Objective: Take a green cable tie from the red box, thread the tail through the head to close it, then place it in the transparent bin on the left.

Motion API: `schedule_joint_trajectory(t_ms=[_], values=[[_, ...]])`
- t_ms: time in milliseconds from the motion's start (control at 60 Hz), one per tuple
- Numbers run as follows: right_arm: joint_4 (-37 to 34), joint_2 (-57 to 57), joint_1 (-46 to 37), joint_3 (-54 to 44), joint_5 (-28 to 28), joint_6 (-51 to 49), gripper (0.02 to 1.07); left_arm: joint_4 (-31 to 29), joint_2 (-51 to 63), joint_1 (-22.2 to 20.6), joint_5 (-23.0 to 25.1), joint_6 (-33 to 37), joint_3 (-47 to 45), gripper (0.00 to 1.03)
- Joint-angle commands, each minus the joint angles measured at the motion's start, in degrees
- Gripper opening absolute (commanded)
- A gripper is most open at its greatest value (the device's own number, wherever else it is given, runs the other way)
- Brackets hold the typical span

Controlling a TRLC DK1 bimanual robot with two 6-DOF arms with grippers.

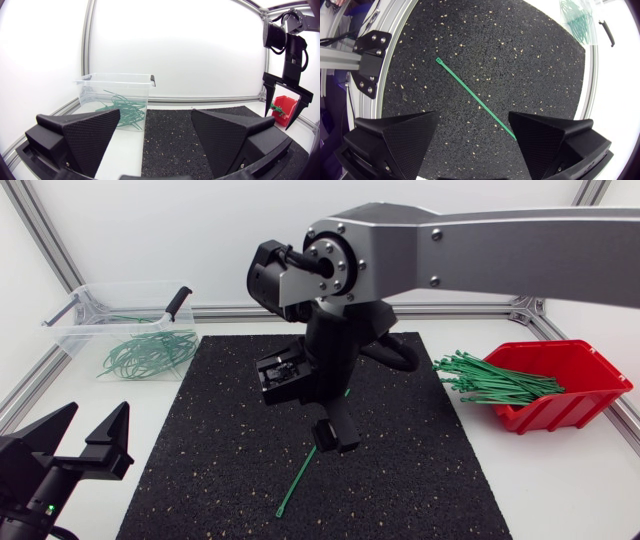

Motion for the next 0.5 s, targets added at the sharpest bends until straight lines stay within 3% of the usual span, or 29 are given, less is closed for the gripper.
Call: schedule_joint_trajectory(t_ms=[0, 333, 483], values=[[-1.1, 1.2, 1.3, 1.1, 1.3, -4.2, 1.02, -1.6, 0.3, -0.1, 0.3, 0.5, -2.1, 0.99], [2.2, -0.2, 7.0, -5.0, 11.3, -14.0, 1.02, -1.6, 0.3, -0.1, 0.3, 0.5, -2.2, 0.99], [3.1, -0.8, 8.5, -5.8, 12.4, -17.7, 1.02, -1.6, 0.3, -0.1, 0.3, 0.5, -2.1, 0.99]])
